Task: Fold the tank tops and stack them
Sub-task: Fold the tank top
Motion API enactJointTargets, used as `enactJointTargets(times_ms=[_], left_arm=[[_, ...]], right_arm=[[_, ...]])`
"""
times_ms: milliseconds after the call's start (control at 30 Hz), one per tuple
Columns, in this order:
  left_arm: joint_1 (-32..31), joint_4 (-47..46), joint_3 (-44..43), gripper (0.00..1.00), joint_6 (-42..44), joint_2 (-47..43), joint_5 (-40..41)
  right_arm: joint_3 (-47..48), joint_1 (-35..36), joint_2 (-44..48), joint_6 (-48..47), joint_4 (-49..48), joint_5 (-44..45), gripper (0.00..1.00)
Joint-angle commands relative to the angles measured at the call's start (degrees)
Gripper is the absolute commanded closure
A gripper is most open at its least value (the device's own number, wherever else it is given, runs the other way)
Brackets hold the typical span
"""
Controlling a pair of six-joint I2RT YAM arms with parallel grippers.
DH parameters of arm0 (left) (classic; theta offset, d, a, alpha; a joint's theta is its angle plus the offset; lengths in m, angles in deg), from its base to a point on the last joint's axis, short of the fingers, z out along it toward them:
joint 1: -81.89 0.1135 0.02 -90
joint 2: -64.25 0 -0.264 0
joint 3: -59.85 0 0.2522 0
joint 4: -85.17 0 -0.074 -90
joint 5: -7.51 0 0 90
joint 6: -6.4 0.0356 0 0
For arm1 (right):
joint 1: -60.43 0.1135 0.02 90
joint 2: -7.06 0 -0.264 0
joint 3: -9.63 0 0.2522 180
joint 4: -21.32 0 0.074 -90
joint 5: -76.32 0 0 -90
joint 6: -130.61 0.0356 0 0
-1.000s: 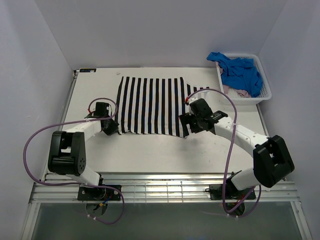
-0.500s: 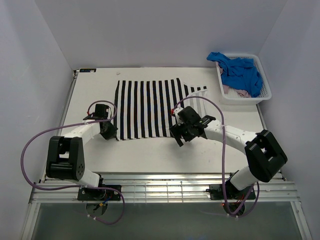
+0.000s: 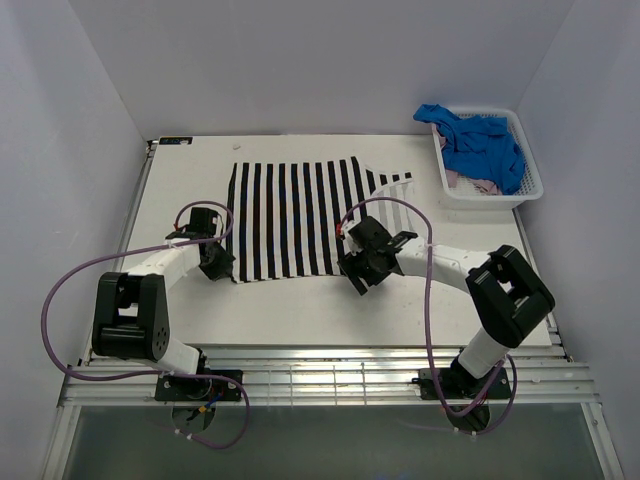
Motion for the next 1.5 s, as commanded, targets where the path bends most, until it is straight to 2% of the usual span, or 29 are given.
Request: enactJointTargets(times_ms=[0, 100, 167, 267, 300, 467, 500, 800, 1067, 1233, 1467], left_arm=[[-0.2, 0.6, -2.2, 1.00, 0.3, -1.6, 1.2], [-0.1, 0.8, -2.6, 1.00, 0.5, -1.3, 1.6], [-0.1, 1.0, -3.0, 1.00, 0.5, -0.9, 1.8], [-0.2, 1.3, -3.7, 1.00, 0.5, -0.4, 1.9], [-0.1, 1.4, -4.0, 1.00, 0.6, -0.4, 1.7], [-0.2, 2.0, -4.9, 1.00, 0.7, -0.7, 0.5], [-0.2, 2.2, -5.0, 1.00, 0.8, -1.2, 0.2], [0.3, 4.1, -7.1, 1.00, 1.2, -3.5, -1.8], [1.8, 4.6, -10.1, 1.00, 1.0, -3.1, -3.6], [3.1, 4.4, -12.2, 1.00, 0.6, -1.3, -8.0], [4.1, 3.9, -15.9, 1.00, 1.0, 0.0, -9.2]], right_arm=[[2.8, 0.3, -1.9, -0.7, -2.3, 1.8, 0.23], [3.0, 0.1, -2.7, -0.6, -2.7, 1.5, 0.35], [2.6, 0.0, -3.2, -0.4, -2.8, 1.5, 0.40], [2.3, -0.4, -3.5, -0.1, -2.8, 1.3, 0.55], [2.2, -0.4, -3.4, 0.1, -2.5, 1.3, 0.65], [1.5, -0.5, -0.9, 0.3, -1.7, -0.1, 0.83], [1.5, -0.5, -0.5, 0.3, -1.0, -0.5, 0.91], [4.3, -0.8, 2.2, 1.9, 3.1, -0.2, 0.92], [9.0, -4.2, 0.9, 2.2, 6.8, -2.0, 0.92], [10.8, -5.9, 0.3, 1.5, 8.3, -5.3, 0.92], [14.9, -7.8, -1.0, 1.0, 9.9, -9.0, 0.92]])
